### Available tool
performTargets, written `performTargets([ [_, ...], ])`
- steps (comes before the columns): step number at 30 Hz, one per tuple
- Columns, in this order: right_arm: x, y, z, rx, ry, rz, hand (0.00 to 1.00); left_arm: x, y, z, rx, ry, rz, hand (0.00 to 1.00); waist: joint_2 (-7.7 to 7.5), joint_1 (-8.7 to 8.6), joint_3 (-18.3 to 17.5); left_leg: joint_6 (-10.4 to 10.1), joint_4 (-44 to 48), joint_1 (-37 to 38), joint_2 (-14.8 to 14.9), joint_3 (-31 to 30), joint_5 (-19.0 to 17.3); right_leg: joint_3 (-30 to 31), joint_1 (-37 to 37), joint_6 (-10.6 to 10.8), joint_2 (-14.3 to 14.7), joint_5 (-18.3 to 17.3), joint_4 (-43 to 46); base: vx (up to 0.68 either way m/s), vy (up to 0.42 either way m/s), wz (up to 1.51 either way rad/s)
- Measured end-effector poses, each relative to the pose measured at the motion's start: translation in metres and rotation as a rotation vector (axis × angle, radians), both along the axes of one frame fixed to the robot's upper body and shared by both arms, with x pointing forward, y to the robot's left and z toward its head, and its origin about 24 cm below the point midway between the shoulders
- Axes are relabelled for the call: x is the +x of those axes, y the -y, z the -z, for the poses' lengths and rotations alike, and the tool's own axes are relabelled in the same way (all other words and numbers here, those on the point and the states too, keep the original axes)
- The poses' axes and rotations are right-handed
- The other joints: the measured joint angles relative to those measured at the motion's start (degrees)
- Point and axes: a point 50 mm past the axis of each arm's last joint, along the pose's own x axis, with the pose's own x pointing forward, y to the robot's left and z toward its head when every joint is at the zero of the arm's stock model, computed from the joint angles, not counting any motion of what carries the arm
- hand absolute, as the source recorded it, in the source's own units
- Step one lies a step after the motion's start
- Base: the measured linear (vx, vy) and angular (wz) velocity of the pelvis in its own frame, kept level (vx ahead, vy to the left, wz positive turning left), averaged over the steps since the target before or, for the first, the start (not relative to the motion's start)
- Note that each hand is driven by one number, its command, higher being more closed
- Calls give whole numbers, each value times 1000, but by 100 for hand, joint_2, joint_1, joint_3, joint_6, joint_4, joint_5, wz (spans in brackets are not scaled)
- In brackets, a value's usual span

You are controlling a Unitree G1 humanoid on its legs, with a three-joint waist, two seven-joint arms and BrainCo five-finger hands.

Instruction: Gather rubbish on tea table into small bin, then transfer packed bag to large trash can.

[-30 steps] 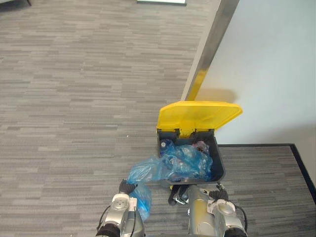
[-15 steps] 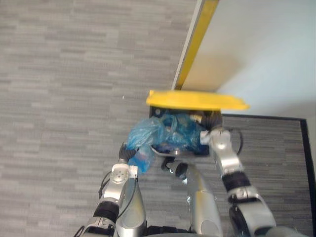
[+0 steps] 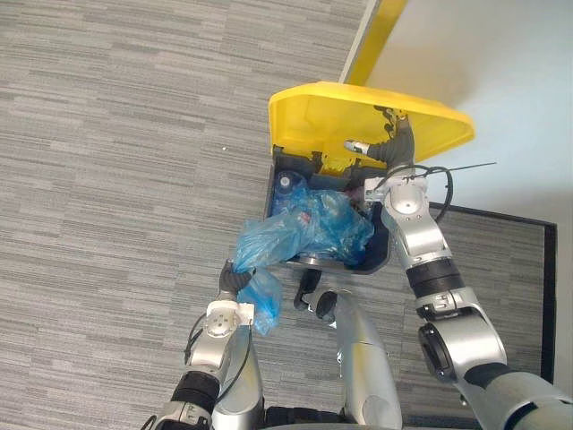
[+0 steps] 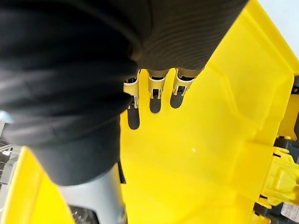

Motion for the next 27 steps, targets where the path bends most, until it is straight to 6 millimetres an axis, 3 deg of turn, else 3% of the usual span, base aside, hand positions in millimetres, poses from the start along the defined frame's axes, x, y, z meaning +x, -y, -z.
performTargets([
  [4, 3, 0, -2, 19, -10, 4, 0, 6, 8, -17, -34, 78, 27, 100, -10, -6, -10, -46, -33, 23, -38, 3, 94, -6, 54, -28, -51, 68, -15, -22, 49, 7],
  [9, 4, 0, 0, 17, -18, 4, 0, 19, 16, -58, -76, 258, 63, 100, -14, -9, -13, -76, -172, 96, -122, 18, 208, -7, 139, -29, -107, 129, -103, -8, 17, 4],
  [19, 7, 4, 22, -17, -108, 8, 0, 9, 30, -105, -176, 482, 144, 100, -165, 4, -213, -21, -425, 409, -176, 84, 261, 44, 467, 56, -56, 203, -401, -26, 14, 0],
  [27, 7, 11, 20, -29, -104, 23, 0, 9, 73, -151, -194, 658, 310, 100, -177, 0, -221, 14, -447, 406, -189, 196, 307, 155, 474, 102, 1, 424, -592, -30, 37, -7],
])
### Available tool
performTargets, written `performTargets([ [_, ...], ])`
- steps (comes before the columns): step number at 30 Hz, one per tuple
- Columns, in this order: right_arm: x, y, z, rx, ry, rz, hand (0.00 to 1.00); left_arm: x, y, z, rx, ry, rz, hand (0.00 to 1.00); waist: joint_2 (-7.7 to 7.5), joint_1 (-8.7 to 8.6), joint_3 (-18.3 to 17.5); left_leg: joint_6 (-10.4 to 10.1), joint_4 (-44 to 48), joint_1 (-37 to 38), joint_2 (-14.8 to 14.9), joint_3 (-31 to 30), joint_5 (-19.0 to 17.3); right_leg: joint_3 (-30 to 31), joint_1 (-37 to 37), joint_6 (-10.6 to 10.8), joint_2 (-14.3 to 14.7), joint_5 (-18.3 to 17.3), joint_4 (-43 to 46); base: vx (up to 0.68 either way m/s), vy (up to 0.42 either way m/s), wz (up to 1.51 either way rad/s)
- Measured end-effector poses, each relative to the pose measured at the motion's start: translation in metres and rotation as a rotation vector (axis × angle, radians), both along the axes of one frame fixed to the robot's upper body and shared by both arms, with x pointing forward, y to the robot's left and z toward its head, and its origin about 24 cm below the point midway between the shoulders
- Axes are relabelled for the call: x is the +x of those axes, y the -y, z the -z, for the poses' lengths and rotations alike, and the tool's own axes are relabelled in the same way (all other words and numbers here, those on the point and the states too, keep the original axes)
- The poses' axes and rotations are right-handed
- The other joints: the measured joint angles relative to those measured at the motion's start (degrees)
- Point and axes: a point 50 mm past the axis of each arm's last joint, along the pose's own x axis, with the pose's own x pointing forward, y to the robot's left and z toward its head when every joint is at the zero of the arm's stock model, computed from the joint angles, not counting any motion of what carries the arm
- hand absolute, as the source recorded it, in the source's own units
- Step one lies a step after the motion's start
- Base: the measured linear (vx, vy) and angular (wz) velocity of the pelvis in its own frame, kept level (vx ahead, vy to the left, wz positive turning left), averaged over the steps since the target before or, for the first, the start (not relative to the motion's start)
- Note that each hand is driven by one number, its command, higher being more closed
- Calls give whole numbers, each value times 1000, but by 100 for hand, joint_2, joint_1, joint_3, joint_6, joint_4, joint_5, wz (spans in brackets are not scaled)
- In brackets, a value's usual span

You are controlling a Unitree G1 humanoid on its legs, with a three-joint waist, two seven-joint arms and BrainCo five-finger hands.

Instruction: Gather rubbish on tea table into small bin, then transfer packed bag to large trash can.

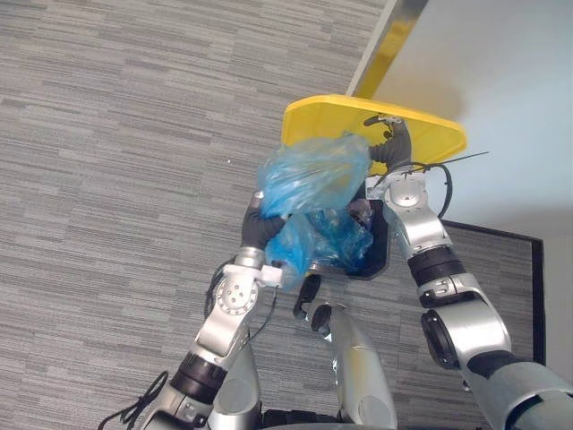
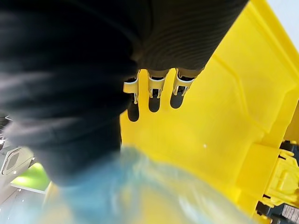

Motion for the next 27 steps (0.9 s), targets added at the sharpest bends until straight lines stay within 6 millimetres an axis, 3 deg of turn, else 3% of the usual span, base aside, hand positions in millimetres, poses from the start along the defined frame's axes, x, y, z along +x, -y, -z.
performTargets([
  [6, 0, -1, -2, 0, 6, -1, 0, 5, 23, -41, 13, 168, 26, 100, -4, -2, -2, 0, 22, -15, 62, 38, -1, 28, 2, 28, 79, 38, -115, -32, 22, -5],
  [9, 1, -2, -7, -1, 17, -2, 0, 5, 30, -50, 23, 205, 36, 100, -4, -23, -2, 0, 11, -22, 78, 63, -1, 24, 1, 28, 85, 38, -123, -38, 10, -5],
  [15, 3, -4, -17, -1, 34, -6, 0, 12, 41, -50, 24, 181, 43, 100, -9, -52, -5, 0, -9, -96, 104, 66, -1, 4, -57, 25, 116, 54, -199, -19, 6, -1],
  [17, 3, -6, -22, -1, 49, -10, 0, 15, 42, -50, 35, 176, 40, 100, -80, -67, -47, -1, 6, -218, 108, 93, -1, 18, -208, 25, 118, 72, -194, -10, 10, -8],
  [24, 5, -15, -56, 0, 138, -32, 0, 49, 33, -34, 129, 36, -53, 100, -117, -272, -53, 37, 340, -736, 180, 127, -26, 28, -635, -39, 160, 240, -145, -23, 32, -7],
  [27, 5, -16, -63, 2, 157, -31, 0, 65, 29, -35, 180, 6, -101, 100, -134, -307, -44, 111, 515, -980, 184, 135, -101, 63, -850, -24, 150, 246, -89, -75, 35, -7],
])
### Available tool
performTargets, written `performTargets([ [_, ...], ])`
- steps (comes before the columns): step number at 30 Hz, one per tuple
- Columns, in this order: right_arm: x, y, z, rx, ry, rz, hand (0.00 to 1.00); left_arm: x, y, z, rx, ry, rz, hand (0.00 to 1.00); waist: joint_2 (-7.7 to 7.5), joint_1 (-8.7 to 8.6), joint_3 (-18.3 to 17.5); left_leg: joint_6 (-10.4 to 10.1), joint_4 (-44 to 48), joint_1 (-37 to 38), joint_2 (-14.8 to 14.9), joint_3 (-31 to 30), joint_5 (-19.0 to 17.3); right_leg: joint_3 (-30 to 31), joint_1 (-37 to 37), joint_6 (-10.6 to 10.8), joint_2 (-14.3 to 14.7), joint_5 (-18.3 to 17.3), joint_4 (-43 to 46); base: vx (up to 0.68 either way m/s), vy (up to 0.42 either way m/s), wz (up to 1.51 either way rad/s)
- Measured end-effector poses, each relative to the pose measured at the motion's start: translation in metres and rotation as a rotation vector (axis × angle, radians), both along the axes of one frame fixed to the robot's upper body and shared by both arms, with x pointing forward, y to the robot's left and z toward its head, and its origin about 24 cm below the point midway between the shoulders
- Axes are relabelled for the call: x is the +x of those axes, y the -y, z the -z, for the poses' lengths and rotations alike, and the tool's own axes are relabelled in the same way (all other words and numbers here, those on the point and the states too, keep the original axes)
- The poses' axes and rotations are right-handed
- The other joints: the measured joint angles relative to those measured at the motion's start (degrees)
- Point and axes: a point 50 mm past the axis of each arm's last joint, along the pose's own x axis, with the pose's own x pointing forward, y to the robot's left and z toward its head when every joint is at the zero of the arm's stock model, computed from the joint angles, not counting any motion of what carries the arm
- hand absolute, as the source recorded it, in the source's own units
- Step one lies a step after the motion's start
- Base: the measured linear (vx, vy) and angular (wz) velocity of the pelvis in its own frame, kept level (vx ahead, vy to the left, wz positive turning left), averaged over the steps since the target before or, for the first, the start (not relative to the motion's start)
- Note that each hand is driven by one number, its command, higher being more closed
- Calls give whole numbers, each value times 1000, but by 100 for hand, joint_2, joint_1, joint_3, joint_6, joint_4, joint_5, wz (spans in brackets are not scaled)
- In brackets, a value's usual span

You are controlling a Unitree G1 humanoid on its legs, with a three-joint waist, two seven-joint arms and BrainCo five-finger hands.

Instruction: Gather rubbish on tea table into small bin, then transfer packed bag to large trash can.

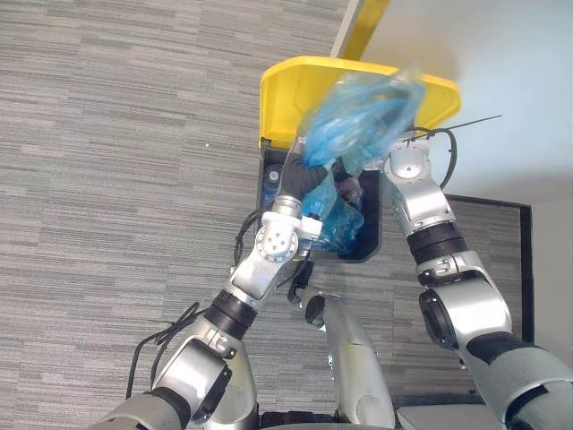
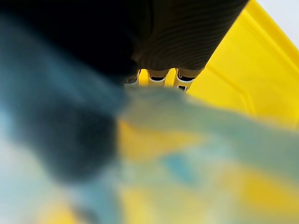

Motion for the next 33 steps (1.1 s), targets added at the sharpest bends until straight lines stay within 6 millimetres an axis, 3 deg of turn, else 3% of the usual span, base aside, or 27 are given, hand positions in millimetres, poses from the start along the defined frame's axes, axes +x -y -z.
performTargets([
  [4, -1, -5, -15, 2, 37, -11, 0, 14, -3, -6, 59, -4, -47, 100, -69, -31, 68, 25, 235, -298, 57, -1, -69, 43, -224, 38, 49, 88, -4, -106, 21, -12],
  [10, -6, -13, -38, 4, 112, -35, 0, 29, -17, 20, 135, -140, -115, 100, -120, -133, 224, 67, 369, -555, 90, 19, -115, 77, -432, 14, 78, 170, -37, -89, 13, -6],
  [11, -6, -14, -42, 5, 121, -38, 0, 30, -20, 23, 136, -161, -126, 0, -128, -149, 264, 72, 393, -576, 95, 21, -125, 82, -455, 10, 87, 173, -25, -68, 18, -6],
  [14, -7, -18, -47, 9, 135, -45, 0, 33, -24, 33, 155, -207, -134, 0, -116, -177, 302, 68, 413, -633, 102, 61, -146, 115, -562, -22, 87, 194, 24, -52, 12, -8],
  [24, -9, -28, -56, -2, 158, -71, 0, 42, -34, 35, 253, -224, -203, 0, -89, -281, 320, 115, 438, -623, 91, 159, -201, 231, -653, 3, 41, 175, 130, -47, -2, -4],
  [33, -6, -34, -46, -34, 115, -90, 0, 41, -35, 45, 355, -228, -234, 0, 0, -285, 344, 76, 338, -347, -18, 168, -155, 255, -433, 3, -44, 157, 175, -67, -16, 4],
])
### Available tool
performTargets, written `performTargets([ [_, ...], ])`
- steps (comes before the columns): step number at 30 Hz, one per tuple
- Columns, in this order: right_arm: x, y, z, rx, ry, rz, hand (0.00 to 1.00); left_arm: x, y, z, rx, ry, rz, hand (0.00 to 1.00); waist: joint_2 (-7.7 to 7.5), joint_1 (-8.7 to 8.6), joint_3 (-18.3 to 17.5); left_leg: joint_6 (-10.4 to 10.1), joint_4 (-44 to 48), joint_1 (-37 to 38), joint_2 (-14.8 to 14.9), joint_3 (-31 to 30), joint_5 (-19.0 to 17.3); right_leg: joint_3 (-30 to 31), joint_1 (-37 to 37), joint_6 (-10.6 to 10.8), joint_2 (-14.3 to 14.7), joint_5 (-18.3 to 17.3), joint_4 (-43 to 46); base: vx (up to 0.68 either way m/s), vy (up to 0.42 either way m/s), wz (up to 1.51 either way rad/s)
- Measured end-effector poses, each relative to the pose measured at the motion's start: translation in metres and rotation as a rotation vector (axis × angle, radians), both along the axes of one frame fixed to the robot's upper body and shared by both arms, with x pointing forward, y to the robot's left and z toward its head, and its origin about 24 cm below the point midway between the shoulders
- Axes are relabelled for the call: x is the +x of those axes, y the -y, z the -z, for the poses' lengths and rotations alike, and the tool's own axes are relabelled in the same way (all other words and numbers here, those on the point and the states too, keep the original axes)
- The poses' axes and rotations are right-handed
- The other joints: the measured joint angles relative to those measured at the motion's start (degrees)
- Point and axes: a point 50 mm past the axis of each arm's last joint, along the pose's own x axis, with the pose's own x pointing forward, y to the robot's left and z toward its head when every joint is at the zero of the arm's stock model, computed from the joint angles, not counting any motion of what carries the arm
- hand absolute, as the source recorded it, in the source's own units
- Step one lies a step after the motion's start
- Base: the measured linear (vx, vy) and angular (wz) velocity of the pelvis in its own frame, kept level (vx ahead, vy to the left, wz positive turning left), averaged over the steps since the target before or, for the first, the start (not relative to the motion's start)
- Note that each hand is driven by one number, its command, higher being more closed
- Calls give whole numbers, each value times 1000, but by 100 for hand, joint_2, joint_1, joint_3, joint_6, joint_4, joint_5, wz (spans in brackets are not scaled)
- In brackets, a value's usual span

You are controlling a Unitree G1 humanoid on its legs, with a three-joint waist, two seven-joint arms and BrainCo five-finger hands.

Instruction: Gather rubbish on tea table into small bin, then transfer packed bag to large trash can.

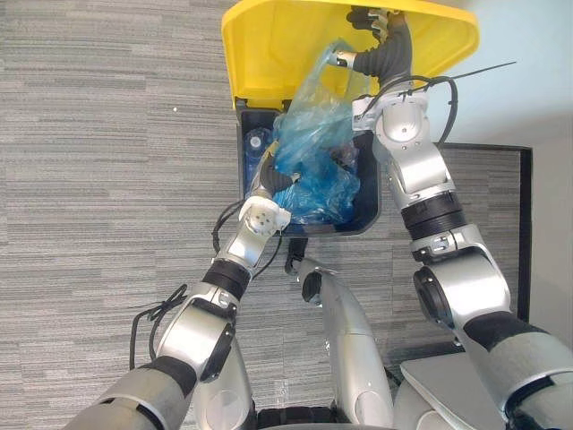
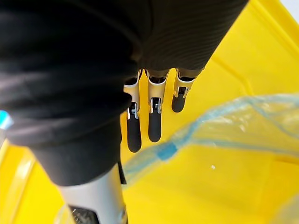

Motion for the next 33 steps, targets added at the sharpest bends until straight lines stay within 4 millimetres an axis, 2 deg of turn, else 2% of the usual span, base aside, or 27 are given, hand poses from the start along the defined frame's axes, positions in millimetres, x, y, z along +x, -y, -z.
performTargets([
  [5, 2, 0, 28, -32, -71, 2, 0, -8, -5, 23, 11, -58, -9, 0, 89, 20, -47, 53, -326, 554, -39, 111, 41, 11, 524, -20, 6, 12, -274, -71, -8, 5],
  [10, 2, -2, 45, -228, -73, 65, 0, -14, 0, 37, 59, -86, 17, 0, 352, 29, -205, 32, -492, 753, -33, 163, 66, 60, 669, -43, 54, 31, -398, -37, -6, -6],
  [13, 1, -5, 49, -317, -64, 85, 0, -16, 4, 37, 64, -84, 30, 0, 371, 46, -215, -42, -572, 840, -29, 232, 136, 83, 698, -40, 67, 28, -395, -7, -10, -3],
  [16, 1, -1, 64, -374, -94, 111, 0, -18, 9, 41, 74, -97, 59, 0, 369, 92, -216, -70, -666, 1029, -15, 238, 156, 66, 864, -8, 95, 0, -412, -10, -9, 1],
  [20, 5, 7, 101, -471, -209, 147, 0, -25, 15, 53, 74, -130, 78, 0, 397, 164, -454, -31, -805, 1070, -21, 233, 177, 37, 942, -14, 94, -1, -516, -51, -34, 4],
  [27, -6, 21, 161, -479, -387, 140, 0, -41, 8, 75, 9, -187, 71, 0, 396, 320, -518, -83, -1064, 1431, -95, 198, 290, -27, 1232, 20, 67, -32, -573, -24, -16, 7],
  [30, -15, 30, 190, -444, -485, 145, 0, -55, -6, 92, -69, -234, 34, 0, 392, 348, -520, -82, -1221, 1681, -172, 166, 352, -56, 1435, 72, 1, -99, -557, -10, -15, 12],
  [33, -28, 42, 228, -427, -615, 165, 0, -75, -30, 115, -127, -300, -13, 0, 390, 361, -521, -58, -1386, 2012, -266, 158, 395, -51, 1717, 157, -66, -195, -552, -15, 5, 10],
])
